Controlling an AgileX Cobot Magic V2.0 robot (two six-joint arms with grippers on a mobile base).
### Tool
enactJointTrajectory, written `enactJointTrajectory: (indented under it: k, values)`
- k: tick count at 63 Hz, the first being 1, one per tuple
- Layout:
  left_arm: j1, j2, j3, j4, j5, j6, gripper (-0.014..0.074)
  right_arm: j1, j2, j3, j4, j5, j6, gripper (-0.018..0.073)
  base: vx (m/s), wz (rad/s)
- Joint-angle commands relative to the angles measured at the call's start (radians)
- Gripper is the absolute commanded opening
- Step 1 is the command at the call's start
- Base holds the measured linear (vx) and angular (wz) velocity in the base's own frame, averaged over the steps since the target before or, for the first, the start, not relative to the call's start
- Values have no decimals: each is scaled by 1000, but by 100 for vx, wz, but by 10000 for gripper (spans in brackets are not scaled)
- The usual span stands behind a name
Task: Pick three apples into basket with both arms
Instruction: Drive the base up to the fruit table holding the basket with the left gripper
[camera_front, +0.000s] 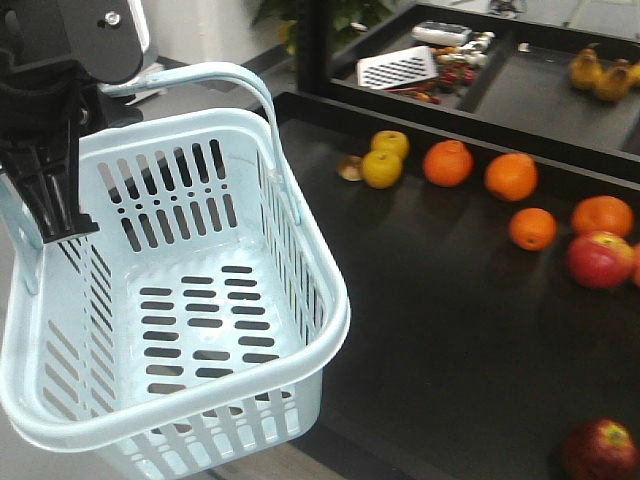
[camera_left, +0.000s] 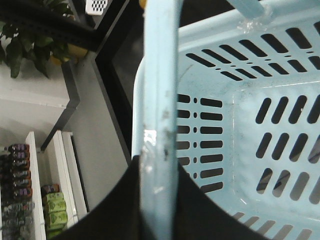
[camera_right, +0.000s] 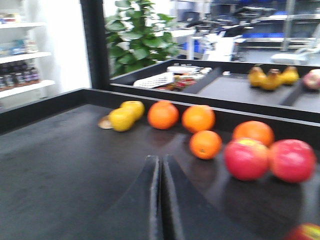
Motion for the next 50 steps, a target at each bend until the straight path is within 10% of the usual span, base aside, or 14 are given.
enactJointTrajectory:
  k: [1, 50]
  values:
    - [1, -26, -36, 13, -76, -15, -6, 0, -13, 13, -10, -80, -2, -8, -1, -48]
    - [1, -25, -36, -15, -65, -15, -6, 0, -13, 13, -10, -80, -2, -8, 0, -11]
